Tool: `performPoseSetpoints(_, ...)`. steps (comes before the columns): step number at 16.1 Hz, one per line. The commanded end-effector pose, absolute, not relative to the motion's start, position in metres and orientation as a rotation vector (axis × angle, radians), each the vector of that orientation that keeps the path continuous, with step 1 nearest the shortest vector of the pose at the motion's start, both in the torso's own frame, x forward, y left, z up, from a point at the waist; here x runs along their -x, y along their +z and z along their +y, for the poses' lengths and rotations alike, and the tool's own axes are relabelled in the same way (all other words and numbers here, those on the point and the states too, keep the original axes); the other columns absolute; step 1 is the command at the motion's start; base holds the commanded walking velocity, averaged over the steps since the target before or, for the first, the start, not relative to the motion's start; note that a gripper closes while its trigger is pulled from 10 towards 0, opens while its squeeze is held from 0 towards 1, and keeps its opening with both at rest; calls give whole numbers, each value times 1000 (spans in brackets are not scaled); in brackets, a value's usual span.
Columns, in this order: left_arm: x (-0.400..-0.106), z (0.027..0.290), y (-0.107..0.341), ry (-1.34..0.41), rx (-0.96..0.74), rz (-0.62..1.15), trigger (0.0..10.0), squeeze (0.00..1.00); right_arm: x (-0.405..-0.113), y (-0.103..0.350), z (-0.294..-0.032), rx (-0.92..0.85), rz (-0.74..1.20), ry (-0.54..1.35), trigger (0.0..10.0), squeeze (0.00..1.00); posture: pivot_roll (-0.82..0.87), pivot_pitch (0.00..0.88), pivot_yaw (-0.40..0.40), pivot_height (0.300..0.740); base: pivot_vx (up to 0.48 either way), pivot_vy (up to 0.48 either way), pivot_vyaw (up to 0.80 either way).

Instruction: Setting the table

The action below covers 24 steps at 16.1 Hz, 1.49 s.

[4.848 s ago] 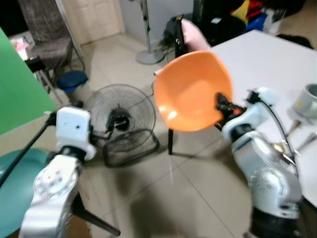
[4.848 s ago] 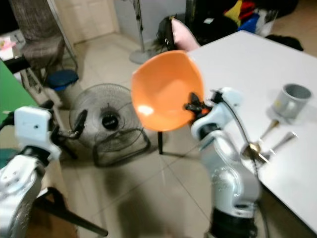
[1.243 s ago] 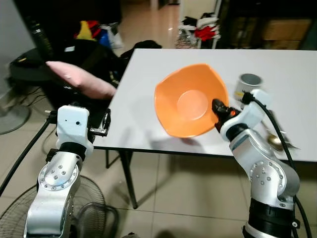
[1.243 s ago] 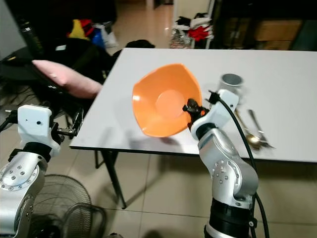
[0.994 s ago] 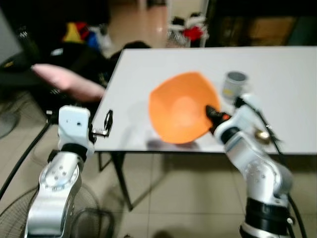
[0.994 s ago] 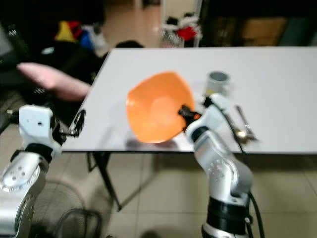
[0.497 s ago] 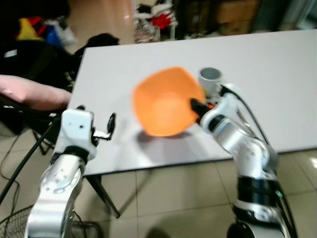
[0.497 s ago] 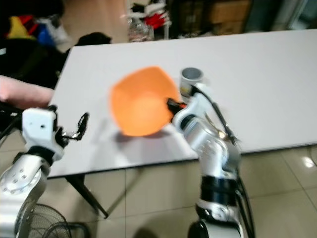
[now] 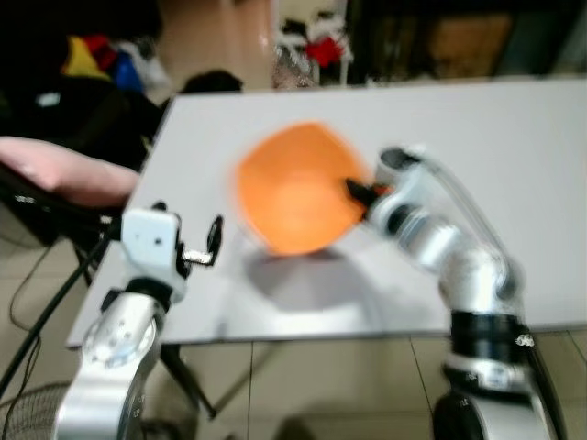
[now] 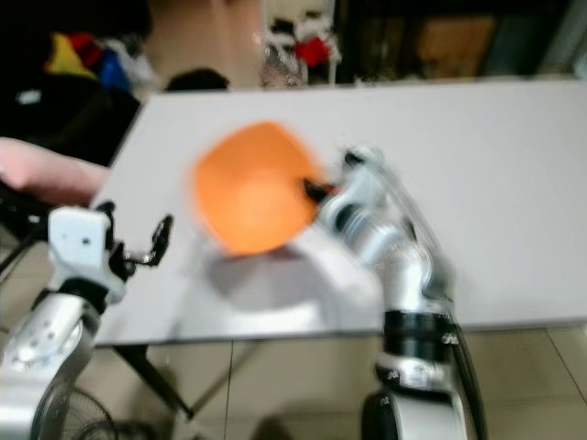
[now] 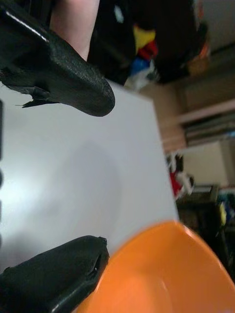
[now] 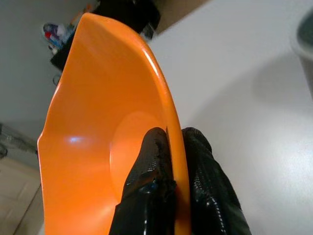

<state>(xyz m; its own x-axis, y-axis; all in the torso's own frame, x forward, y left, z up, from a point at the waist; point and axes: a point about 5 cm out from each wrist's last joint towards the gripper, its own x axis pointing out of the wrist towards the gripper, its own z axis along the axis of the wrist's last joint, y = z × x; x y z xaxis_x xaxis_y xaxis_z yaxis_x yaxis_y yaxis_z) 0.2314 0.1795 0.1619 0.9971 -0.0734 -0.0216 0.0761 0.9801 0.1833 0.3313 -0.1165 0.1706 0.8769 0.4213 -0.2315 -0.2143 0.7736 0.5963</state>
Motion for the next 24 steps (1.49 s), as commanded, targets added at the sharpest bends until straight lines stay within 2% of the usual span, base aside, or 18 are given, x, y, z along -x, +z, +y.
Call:
performPoseSetpoints(1, -231, 185, 164, -53, -203, 13, 10000, 0, -331, 182, -95, -602, 348, 446, 10000, 0, -94, 0, 43, 740, 311, 0, 0)
performPoseSetpoints(11, -228, 189, 164, -41, -205, 18, 10000, 0, -332, 176, -90, -576, 389, 486, 10000, 0, -83, 0, 39, 740, 312, 0, -109)
performPoseSetpoints(15, -227, 190, 165, -48, -200, 18, 10000, 0, -340, 158, -89, -598, 484, 448, 10000, 0, -75, 0, 36, 740, 301, 0, 0)
performPoseSetpoints(20, -213, 179, 164, -241, -163, 53, 10000, 0, -355, 143, -75, -671, 591, 430, 10000, 0, -60, 0, 31, 740, 0, 0, 0)
performPoseSetpoints(24, -206, 174, 162, -311, -155, 79, 10000, 0, -365, 144, -64, -692, 601, 416, 10000, 0, -53, 0, 27, 740, 0, 0, 0)
